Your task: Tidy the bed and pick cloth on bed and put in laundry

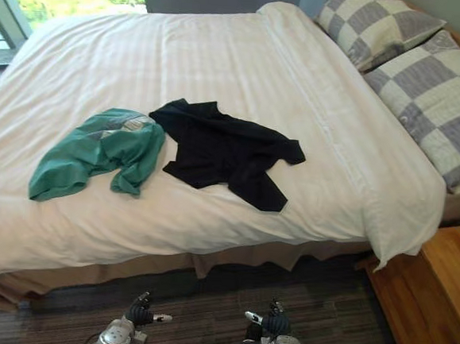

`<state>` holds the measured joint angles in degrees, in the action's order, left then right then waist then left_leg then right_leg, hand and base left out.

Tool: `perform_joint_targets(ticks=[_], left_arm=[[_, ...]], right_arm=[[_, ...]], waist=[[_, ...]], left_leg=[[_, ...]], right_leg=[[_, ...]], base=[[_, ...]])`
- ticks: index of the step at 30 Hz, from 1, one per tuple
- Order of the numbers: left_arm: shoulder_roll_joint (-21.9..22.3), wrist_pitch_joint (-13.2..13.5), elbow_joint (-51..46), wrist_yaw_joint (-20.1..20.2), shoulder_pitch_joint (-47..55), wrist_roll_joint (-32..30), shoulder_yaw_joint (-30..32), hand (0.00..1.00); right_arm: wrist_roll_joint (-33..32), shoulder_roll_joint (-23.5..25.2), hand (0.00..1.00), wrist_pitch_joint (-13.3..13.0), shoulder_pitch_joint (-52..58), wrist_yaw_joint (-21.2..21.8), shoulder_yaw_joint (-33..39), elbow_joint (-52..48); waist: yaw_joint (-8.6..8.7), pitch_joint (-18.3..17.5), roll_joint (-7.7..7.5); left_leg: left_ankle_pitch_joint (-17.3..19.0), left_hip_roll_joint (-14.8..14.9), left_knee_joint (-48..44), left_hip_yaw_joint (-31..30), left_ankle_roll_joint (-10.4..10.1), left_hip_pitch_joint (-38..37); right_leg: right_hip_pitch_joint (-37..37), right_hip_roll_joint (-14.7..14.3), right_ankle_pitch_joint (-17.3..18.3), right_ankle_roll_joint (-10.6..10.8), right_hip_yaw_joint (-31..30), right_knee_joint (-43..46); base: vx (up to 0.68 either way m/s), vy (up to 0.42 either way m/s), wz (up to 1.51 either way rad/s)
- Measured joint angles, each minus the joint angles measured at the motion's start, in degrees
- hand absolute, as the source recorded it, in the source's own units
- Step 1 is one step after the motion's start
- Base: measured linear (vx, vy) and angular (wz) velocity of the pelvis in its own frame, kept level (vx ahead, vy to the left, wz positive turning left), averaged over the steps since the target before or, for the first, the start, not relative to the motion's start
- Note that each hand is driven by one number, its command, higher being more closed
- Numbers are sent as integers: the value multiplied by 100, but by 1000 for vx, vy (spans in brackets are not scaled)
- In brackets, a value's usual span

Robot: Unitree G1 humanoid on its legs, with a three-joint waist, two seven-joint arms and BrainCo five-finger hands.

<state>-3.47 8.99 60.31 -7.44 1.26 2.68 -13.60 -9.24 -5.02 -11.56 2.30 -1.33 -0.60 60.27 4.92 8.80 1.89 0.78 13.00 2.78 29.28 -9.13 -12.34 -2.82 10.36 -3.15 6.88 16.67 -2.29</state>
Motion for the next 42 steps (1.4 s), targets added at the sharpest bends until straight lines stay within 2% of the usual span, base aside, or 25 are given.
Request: perform_joint_targets(ticks=[3,4,5,6,7,8,9,10,11,13,15,16,19,20,23,25,27,28,30,31,32,35,37,41,42], left_arm=[[60,19,-8,-45,113,5,333,0],[69,57,-66,-72,155,6,509,0],[72,153,-118,-144,175,8,641,0],[65,190,-157,-166,187,13,730,0],[42,287,-217,-179,225,52,855,0],[50,322,-225,-158,225,195,917,0],[45,343,-218,-128,228,508,933,0],[195,339,-220,-6,244,919,902,0],[279,329,-202,150,271,1239,884,0],[221,233,-217,540,233,1379,797,0],[103,90,-213,1065,197,1192,724,0],[44,53,-200,1262,197,838,657,0],[17,-43,-154,1138,179,-175,608,0],[11,-105,-154,1046,172,-266,551,0],[-32,-765,-127,658,107,-256,542,0],[-53,-1351,-40,341,107,205,1121,0],[-114,-1676,-38,-12,198,687,1668,0],[-220,-1776,-40,-265,287,964,2025,0],[-408,-1858,-92,-473,351,1130,2506,0],[-622,-1716,-235,-829,469,1398,2884,0],[-771,-1614,-369,-979,494,1448,3106,0],[-1282,-1211,-999,-1285,514,1351,3662,0],[-1592,-933,-1495,-1399,500,1314,3788,0],[-2064,-314,-2748,-1745,405,425,3881,0],[-2105,-240,-2946,-1779,408,242,3882,0]], right_arm=[[-17,-15,0,65,68,5,14,-44],[-11,-5,0,110,72,14,25,-50],[6,37,0,136,90,26,24,-51],[32,59,0,138,101,41,16,-59],[63,57,0,130,112,95,-48,-105],[110,55,0,123,93,100,-50,-105],[235,32,0,116,75,101,-49,-90],[416,-79,0,110,56,98,-49,-76],[432,-159,0,114,10,97,-114,18],[419,-198,0,116,-15,97,-213,33],[232,-178,0,119,-20,73,-230,35],[-41,-170,0,120,-18,21,-212,37],[-544,-164,0,120,50,-177,37,53],[-611,-161,0,115,89,-216,104,59],[-756,-176,0,-94,310,-477,492,32],[-738,-204,0,-351,523,-639,711,-123],[-727,-249,0,-542,711,-773,869,-427],[-726,-285,0,-619,825,-849,998,-660],[-718,-329,0,-649,966,-931,1205,-1051],[-715,-439,0,-659,1107,-960,1399,-1513],[-702,-554,0,-677,1190,-955,1538,-1820],[-694,-1081,0,-682,1378,-818,1953,-2757],[-698,-1310,0,-673,1422,-695,2083,-3189],[-549,-1395,0,-541,1539,-238,2075,-3910],[-439,-1396,0,-534,1577,-172,2075,-4012]], waist=[[-129,-17,35],[-161,-6,17],[-271,0,-52],[-277,6,-94],[-277,15,-125],[-278,50,-132],[-280,58,-121],[-263,-8,80],[-275,-23,153],[-275,-50,142],[-309,-38,80],[-287,-38,76],[-231,-49,132],[-227,-48,135],[-227,-50,133],[-224,-57,103],[-229,-65,81],[-234,-71,54],[-261,-109,4],[-268,-163,-61],[-287,-183,-102],[-327,-374,-176],[-373,-444,-231],[-377,-562,-279],[-371,-568,-278]], left_leg=[[39,3,-42,200,53,-162],[177,62,-368,272,107,-97],[314,162,-1034,338,198,113],[357,236,-1464,319,271,301],[410,492,-2490,149,356,743],[417,550,-2769,87,366,827],[653,519,-2605,72,296,831],[489,222,-1633,71,400,742],[411,48,-1072,187,246,500],[329,-57,-867,140,231,495],[237,-103,-667,116,212,453],[121,-154,-425,118,196,326],[35,-205,-181,166,188,178],[35,-205,-171,177,188,141],[36,-205,-126,259,189,-3],[35,-200,-65,350,188,-126],[23,-193,11,388,167,-189],[-9,-194,94,418,114,-236],[-53,-194,185,425,58,-269],[-118,-194,278,376,34,-267],[-134,-189,279,317,35,-247],[-179,-196,286,143,51,-83],[-209,-196,288,101,50,-53],[-288,-192,314,-15,47,113],[-296,-193,304,-23,47,126]], right_leg=[[-186,-18,26,54,-39,-132],[-206,-3,49,65,-103,-133],[-211,59,56,72,-198,-139],[-210,99,58,68,-241,-137],[-246,111,64,-12,-357,-115],[-292,136,64,-19,-372,-102],[-329,179,58,-16,-397,-95],[-335,111,24,81,-385,-97],[-355,134,50,156,-406,-109],[-353,184,42,168,-351,-153],[-339,179,44,166,-321,-169],[-340,168,57,165,-309,-179],[-366,155,74,164,-316,-182],[-383,150,74,162,-320,-182],[-476,139,91,134,-345,-173],[-543,117,126,78,-344,-157],[-557,98,138,72,-338,-141],[-555,91,176,84,-321,-118],[-546,81,218,95,-250,-95],[-539,84,270,134,-147,-42],[-538,96,318,133,-79,20],[-459,161,421,169,130,165],[-452,167,432,173,176,189],[-458,172,476,134,315,225],[-450,172,474,133,314,228]], base=[[12,3,-8],[40,5,-24],[36,-5,-26],[36,-50,-24],[12,-51,-11],[34,7,-8],[44,64,-1],[78,77,-4],[79,49,7],[95,41,17],[55,-16,10],[50,-30,3],[65,-23,-4],[52,-15,-12],[25,-22,-15],[-9,-25,-9],[-14,-24,-1],[-37,-52,-3],[-42,-57,6],[-40,-69,24],[-43,-83,30],[-21,-53,34],[8,-37,21],[-10,-37,26],[-9,-29,21]])
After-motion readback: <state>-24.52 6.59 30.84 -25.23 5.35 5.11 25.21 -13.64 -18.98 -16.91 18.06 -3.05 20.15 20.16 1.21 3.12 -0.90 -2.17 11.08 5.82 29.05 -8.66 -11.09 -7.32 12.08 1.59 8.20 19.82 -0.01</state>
